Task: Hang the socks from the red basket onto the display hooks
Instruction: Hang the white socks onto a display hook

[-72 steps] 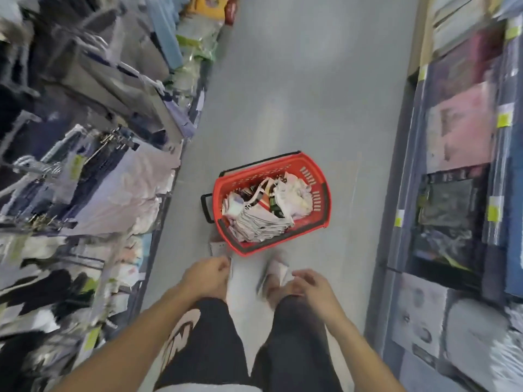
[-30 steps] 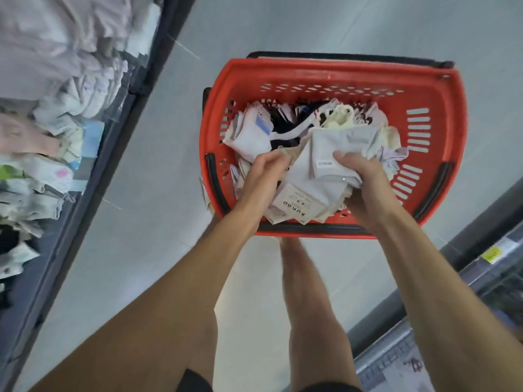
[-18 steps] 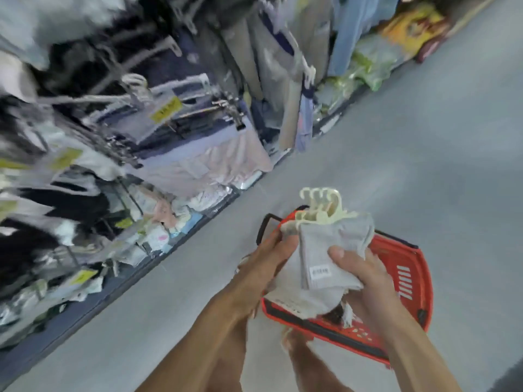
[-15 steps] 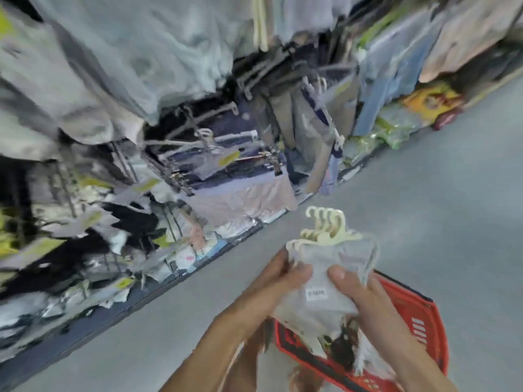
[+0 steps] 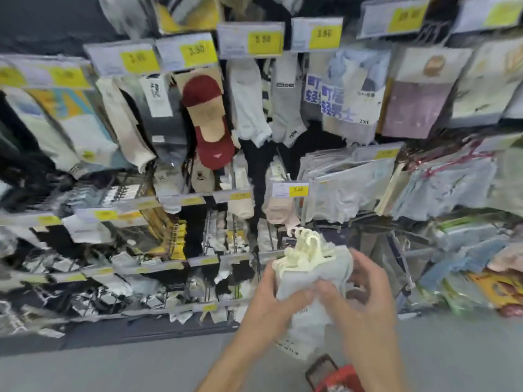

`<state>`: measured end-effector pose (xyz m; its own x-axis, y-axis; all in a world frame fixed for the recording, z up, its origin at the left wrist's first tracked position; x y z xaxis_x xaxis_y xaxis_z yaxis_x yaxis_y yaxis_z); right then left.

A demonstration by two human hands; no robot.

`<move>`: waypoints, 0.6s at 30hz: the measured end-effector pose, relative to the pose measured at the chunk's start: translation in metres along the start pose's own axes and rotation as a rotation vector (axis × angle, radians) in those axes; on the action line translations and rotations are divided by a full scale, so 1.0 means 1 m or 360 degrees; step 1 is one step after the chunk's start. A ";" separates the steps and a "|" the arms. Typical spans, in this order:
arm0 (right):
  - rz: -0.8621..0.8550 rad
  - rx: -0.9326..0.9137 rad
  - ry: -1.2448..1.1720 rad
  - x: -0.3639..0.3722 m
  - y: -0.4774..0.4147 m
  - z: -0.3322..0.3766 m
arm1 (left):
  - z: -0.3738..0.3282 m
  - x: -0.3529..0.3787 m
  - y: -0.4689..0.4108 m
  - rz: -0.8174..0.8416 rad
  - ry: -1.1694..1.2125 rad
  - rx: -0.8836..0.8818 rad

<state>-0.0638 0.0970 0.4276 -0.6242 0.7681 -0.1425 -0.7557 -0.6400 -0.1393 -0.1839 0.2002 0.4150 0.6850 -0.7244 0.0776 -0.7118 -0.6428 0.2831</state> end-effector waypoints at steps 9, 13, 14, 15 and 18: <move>0.0197 -0.0449 0.0192 0.090 0.048 0.093 | -0.040 -0.107 0.081 -0.0003 0.0000 0.0305; 0.0278 -0.0363 0.0040 0.124 0.072 0.106 | -0.039 -0.146 0.110 0.0082 0.0155 0.0258; 0.0319 -0.0327 -0.0019 0.132 0.076 0.108 | -0.037 -0.157 0.116 0.0087 0.0201 0.0244; 0.0354 -0.0303 -0.0072 0.140 0.080 0.110 | -0.035 -0.167 0.121 0.0082 0.0247 0.0243; 0.0414 -0.0298 -0.0145 0.166 0.090 0.118 | -0.029 -0.198 0.135 0.0072 0.0385 0.0208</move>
<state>-0.2583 0.1694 0.5074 -0.8129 0.5720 -0.1098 -0.5246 -0.8009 -0.2888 -0.4113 0.2637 0.4660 0.6579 -0.6829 0.3176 -0.7459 -0.6491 0.1494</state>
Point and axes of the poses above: each hand's wrist, its own y-axis away from the middle knuckle, its own x-axis out of the palm, z = x × y, the point moved 2 cm from there along -y, towards the middle knuckle, and after that the axes turned 4 degrees about z, right-handed, at the moved point
